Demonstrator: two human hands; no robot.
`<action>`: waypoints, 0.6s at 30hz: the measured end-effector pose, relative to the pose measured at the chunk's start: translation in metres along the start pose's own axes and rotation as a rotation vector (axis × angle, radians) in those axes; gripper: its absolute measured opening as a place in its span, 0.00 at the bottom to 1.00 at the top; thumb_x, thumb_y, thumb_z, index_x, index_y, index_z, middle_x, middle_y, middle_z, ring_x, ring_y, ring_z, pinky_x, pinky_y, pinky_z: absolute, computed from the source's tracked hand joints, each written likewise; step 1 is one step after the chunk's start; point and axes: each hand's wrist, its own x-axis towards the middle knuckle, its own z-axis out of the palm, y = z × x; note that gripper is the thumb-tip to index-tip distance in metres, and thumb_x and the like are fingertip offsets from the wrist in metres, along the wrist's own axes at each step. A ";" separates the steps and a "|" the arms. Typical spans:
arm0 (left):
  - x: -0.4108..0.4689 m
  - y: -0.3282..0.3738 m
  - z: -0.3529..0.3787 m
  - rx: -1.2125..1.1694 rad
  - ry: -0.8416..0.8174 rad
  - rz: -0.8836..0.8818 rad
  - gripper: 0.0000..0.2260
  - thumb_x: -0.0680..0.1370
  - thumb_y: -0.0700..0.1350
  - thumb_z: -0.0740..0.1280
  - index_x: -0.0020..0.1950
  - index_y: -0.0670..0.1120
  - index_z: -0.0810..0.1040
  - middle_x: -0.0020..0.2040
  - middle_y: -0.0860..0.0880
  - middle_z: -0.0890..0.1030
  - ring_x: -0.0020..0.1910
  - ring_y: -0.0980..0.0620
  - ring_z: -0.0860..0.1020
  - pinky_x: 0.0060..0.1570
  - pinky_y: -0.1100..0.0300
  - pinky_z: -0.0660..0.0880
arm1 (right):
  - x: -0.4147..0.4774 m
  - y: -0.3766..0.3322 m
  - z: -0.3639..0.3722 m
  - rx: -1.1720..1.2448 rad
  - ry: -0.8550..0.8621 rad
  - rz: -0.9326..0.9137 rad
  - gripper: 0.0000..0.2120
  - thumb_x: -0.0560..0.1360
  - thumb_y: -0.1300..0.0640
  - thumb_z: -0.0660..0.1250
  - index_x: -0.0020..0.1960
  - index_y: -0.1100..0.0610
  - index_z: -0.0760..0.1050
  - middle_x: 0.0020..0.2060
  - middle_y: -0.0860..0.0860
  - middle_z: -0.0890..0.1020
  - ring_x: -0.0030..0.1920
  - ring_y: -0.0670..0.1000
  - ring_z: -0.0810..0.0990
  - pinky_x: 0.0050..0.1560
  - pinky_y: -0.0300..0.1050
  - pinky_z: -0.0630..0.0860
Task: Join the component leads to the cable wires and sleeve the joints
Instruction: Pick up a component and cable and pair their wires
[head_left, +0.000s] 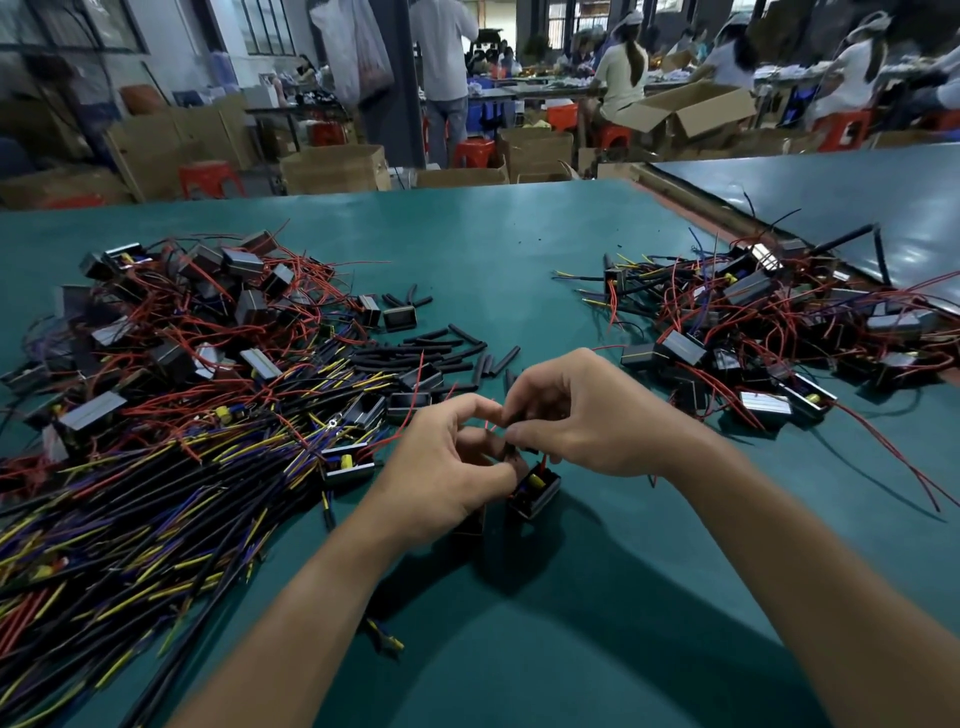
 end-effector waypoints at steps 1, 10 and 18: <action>0.000 -0.001 0.000 0.010 -0.003 0.007 0.14 0.70 0.29 0.72 0.53 0.41 0.76 0.35 0.48 0.83 0.32 0.52 0.75 0.37 0.58 0.71 | 0.000 0.000 0.000 0.012 -0.005 -0.001 0.00 0.73 0.61 0.73 0.44 0.57 0.82 0.32 0.53 0.84 0.29 0.45 0.77 0.34 0.43 0.75; -0.002 0.002 -0.002 0.080 -0.017 0.072 0.15 0.68 0.31 0.74 0.52 0.41 0.78 0.42 0.35 0.83 0.38 0.48 0.77 0.39 0.52 0.74 | -0.002 -0.004 -0.001 0.019 -0.038 -0.051 0.03 0.74 0.61 0.73 0.43 0.55 0.84 0.31 0.57 0.82 0.32 0.59 0.78 0.35 0.54 0.75; -0.003 0.000 0.000 0.078 0.001 0.101 0.14 0.68 0.28 0.74 0.50 0.40 0.78 0.39 0.46 0.85 0.38 0.51 0.81 0.40 0.52 0.79 | -0.002 -0.006 0.004 0.066 -0.092 -0.064 0.04 0.74 0.63 0.73 0.46 0.57 0.85 0.30 0.57 0.80 0.28 0.46 0.73 0.31 0.41 0.70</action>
